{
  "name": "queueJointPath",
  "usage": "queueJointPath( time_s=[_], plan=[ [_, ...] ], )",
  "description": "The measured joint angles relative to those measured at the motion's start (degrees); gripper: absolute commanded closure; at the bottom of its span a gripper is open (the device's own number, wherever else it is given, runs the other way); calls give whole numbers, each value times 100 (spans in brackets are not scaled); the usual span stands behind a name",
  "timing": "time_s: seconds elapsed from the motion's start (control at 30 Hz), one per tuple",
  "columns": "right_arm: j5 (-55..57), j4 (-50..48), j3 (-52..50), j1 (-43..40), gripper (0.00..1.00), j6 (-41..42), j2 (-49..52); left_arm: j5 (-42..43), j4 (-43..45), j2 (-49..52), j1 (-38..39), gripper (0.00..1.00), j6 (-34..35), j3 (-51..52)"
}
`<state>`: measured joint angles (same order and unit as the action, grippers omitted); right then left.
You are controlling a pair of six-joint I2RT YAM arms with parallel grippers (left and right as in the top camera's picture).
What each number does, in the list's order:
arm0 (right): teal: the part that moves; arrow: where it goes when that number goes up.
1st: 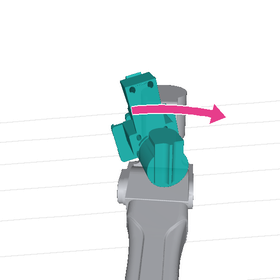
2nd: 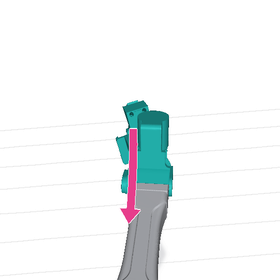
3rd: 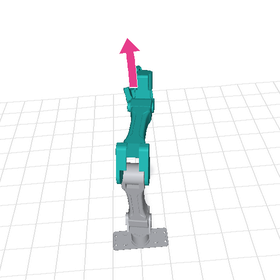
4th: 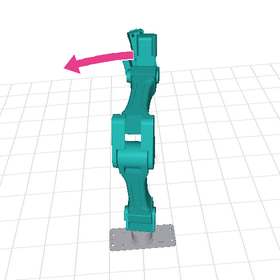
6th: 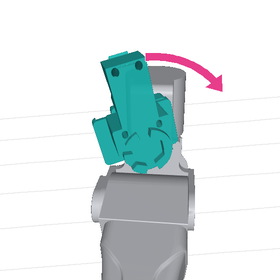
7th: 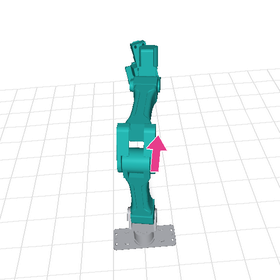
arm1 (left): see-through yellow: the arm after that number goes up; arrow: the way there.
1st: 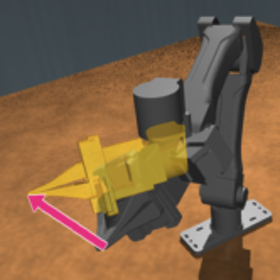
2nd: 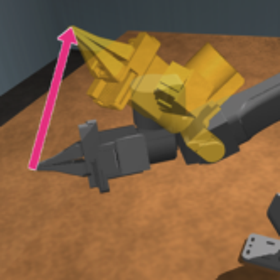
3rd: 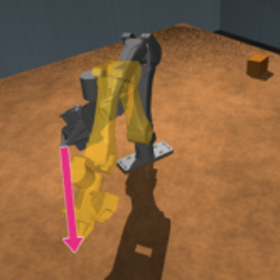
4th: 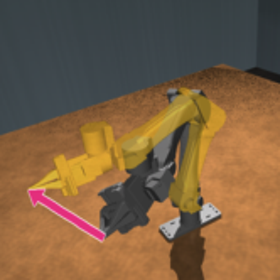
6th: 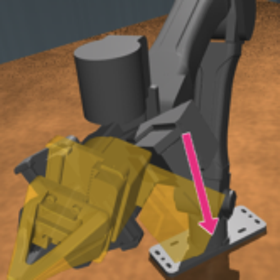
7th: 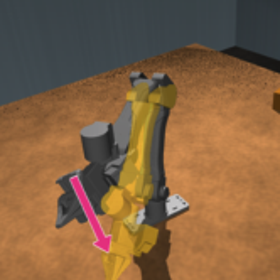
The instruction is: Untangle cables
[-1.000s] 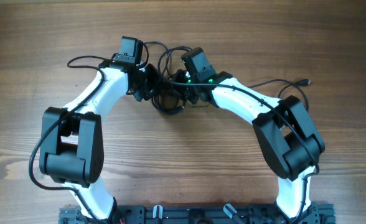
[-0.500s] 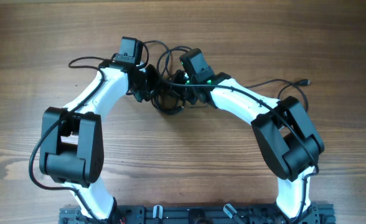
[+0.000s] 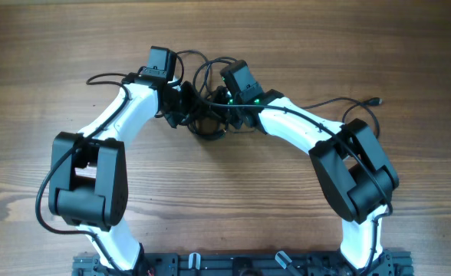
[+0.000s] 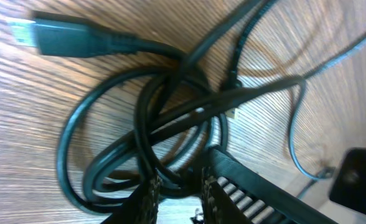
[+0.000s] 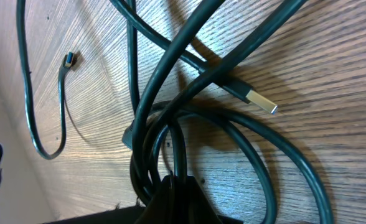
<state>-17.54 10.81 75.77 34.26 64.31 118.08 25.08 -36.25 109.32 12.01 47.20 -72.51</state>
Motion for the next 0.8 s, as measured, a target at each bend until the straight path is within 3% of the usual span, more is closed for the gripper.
queueJointPath(
  time_s=[0.27,0.8],
  plan=[
    [-46,-59,0,20,96,0,0,-404,-31,0,7,65,245,0],
    [-195,-57,-11,20,96,2,0,-730,22,0,151,68,378,0]
  ],
)
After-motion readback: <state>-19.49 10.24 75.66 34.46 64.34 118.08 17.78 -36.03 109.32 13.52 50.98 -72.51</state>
